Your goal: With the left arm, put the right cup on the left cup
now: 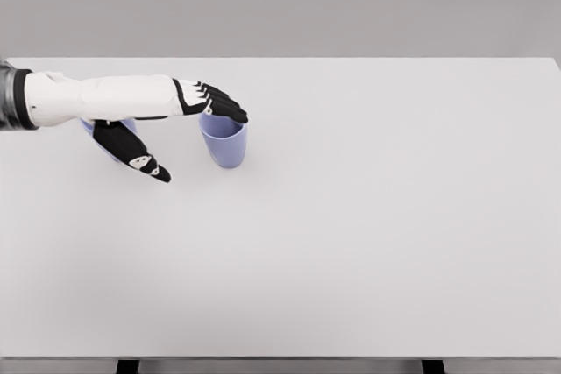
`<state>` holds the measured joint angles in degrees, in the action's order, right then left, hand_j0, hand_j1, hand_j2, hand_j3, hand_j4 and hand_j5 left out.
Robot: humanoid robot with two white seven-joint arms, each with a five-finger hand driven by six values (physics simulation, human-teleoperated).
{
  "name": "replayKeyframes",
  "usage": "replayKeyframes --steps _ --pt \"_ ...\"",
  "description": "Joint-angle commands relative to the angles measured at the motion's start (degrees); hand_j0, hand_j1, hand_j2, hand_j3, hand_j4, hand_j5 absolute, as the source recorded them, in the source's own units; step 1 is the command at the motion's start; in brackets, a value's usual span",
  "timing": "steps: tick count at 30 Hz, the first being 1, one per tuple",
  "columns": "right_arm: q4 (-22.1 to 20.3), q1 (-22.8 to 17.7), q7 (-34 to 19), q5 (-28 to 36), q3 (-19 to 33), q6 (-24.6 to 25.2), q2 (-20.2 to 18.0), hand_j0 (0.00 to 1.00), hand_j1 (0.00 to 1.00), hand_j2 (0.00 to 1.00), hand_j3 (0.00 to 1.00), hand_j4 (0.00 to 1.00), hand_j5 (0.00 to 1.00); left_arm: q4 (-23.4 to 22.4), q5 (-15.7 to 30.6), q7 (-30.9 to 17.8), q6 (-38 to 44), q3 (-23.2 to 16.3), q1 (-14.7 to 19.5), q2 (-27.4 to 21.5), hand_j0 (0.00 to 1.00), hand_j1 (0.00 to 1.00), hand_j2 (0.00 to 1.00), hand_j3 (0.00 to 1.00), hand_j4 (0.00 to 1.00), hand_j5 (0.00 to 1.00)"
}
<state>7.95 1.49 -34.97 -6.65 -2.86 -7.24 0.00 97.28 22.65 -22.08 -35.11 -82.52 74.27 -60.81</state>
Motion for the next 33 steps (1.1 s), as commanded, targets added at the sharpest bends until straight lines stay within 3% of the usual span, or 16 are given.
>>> replayKeyframes --steps 1,3,4,10,15,22,33 --pt "0.4 -0.1 0.0 0.1 0.3 0.1 0.0 1.0 1.0 1.0 1.0 1.0 1.0 -1.4 0.3 0.0 0.1 0.2 0.1 0.1 1.0 1.0 1.0 1.0 1.0 1.0" --pt "0.4 -1.1 0.0 0.1 0.3 0.1 0.0 1.0 1.0 1.0 1.0 1.0 1.0 -9.0 -1.2 0.0 0.1 0.3 0.3 3.7 1.0 1.0 1.0 1.0 1.0 1.0" --pt "0.0 -1.1 0.0 0.1 0.3 0.1 0.0 1.0 1.0 1.0 1.0 1.0 1.0 -10.1 -1.3 0.0 0.1 1.2 0.0 6.1 1.0 1.0 1.0 1.0 1.0 1.0" --pt "0.4 -1.0 0.0 0.1 0.3 0.1 0.0 1.0 1.0 1.0 1.0 1.0 1.0 -12.5 -5.4 0.0 0.1 1.9 0.3 9.0 1.0 1.0 1.0 1.0 1.0 1.0" --pt "0.3 -1.0 0.0 0.1 0.3 0.1 0.0 1.0 1.0 1.0 1.0 1.0 1.0 -21.2 -9.9 0.0 0.1 1.7 -1.9 14.8 1.0 1.0 1.0 1.0 1.0 1.0" --pt "0.3 -1.0 0.0 0.1 0.3 0.0 0.0 1.0 1.0 1.0 1.0 1.0 1.0 -29.5 -12.3 0.1 0.1 2.1 -3.4 19.1 1.0 1.0 1.0 1.0 1.0 1.0" --pt "0.3 -1.0 0.0 0.1 0.3 0.1 0.0 1.0 1.0 1.0 1.0 1.0 1.0 -30.7 -12.0 0.1 0.1 2.2 -3.9 20.2 1.0 1.0 1.0 1.0 1.0 1.0"
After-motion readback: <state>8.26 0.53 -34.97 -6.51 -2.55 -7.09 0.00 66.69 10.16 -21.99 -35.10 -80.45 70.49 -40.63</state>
